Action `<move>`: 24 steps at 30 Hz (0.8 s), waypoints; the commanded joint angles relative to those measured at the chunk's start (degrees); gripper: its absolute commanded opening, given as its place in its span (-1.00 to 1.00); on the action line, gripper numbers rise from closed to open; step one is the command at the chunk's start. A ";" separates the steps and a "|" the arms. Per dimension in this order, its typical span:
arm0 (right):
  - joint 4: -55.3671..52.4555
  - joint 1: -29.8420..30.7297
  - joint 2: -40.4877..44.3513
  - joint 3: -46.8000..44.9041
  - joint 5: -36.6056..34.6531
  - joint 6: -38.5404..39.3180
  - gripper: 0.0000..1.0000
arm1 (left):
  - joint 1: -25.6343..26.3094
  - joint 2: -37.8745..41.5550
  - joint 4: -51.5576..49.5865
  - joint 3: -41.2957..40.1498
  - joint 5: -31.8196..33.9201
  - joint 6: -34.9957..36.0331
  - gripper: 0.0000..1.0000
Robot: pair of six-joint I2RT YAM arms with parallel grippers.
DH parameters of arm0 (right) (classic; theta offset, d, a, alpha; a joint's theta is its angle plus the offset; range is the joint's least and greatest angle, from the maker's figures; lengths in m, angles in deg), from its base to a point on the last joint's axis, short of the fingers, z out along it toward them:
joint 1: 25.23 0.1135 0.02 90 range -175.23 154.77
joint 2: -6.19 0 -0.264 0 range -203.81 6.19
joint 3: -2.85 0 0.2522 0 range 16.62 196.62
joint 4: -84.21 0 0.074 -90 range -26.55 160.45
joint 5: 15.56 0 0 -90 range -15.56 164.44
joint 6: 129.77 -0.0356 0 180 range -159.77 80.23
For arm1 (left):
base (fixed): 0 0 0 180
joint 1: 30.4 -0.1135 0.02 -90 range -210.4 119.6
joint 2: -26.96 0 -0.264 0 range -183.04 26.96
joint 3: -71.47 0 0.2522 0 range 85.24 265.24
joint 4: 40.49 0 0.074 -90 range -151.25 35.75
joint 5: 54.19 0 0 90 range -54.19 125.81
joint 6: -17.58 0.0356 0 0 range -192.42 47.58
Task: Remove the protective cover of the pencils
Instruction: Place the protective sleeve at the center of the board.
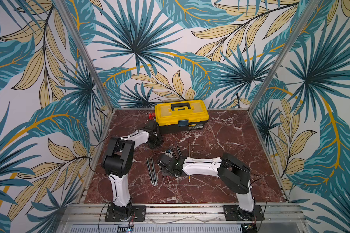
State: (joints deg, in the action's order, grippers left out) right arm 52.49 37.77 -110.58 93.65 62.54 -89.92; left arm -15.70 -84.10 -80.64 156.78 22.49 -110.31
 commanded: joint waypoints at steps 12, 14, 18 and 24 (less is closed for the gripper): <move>-1.49 -1.11 -1.61 -2.60 3.83 -2.08 -0.89 | 0.14 -0.57 -0.53 2.92 -1.37 0.45 -1.00; -1.91 -1.28 -1.71 -2.39 3.73 -1.88 -0.96 | 0.11 -0.50 -0.46 2.76 -1.38 0.47 -1.00; -1.75 -1.39 -1.43 -2.37 3.72 -1.45 -1.00 | 0.09 -0.41 -0.58 2.86 -1.48 0.45 -1.00; -1.64 -1.47 0.00 -2.45 3.31 -0.59 -0.66 | 0.15 -0.61 -0.49 3.04 -1.68 0.54 -1.00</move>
State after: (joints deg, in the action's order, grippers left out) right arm 56.07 36.72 -110.84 92.80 67.46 -91.62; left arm -15.70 -84.19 -80.68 156.81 21.41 -110.31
